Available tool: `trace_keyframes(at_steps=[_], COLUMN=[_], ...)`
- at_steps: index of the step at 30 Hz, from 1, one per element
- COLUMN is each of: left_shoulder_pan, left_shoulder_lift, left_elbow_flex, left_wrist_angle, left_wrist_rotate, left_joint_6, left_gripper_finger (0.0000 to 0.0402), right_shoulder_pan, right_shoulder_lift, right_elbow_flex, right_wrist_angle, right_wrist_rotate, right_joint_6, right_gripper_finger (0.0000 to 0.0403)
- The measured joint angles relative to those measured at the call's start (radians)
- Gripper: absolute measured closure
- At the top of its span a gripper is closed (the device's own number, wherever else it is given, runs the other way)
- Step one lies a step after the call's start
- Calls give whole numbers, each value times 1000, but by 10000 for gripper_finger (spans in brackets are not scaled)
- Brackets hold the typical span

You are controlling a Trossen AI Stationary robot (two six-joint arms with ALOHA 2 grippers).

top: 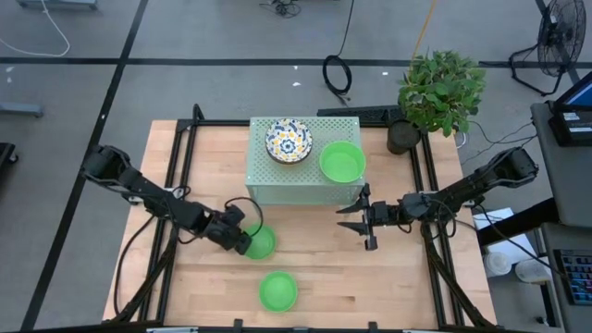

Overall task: Pick & Place Mini bowls
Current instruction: Stack the top green bowl on the green bowl on the shelf

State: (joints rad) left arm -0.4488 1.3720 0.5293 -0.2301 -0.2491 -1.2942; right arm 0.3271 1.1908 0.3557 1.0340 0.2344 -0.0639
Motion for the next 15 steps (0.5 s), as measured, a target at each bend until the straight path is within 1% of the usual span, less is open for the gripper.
trace_keyframes(at_steps=[15], left_shoulder_pan=[0], left_shoulder_lift=[-2], left_elbow_flex=[1], left_wrist_angle=[-5], left_wrist_rotate=[-13], left_joint_6=[43], left_gripper_finger=[128], right_shoulder_pan=[0], right_shoulder_lift=[0], right_elbow_flex=[0], right_wrist_angle=[-14], right_wrist_rotate=[0], right_joint_6=[0], right_gripper_finger=[275])
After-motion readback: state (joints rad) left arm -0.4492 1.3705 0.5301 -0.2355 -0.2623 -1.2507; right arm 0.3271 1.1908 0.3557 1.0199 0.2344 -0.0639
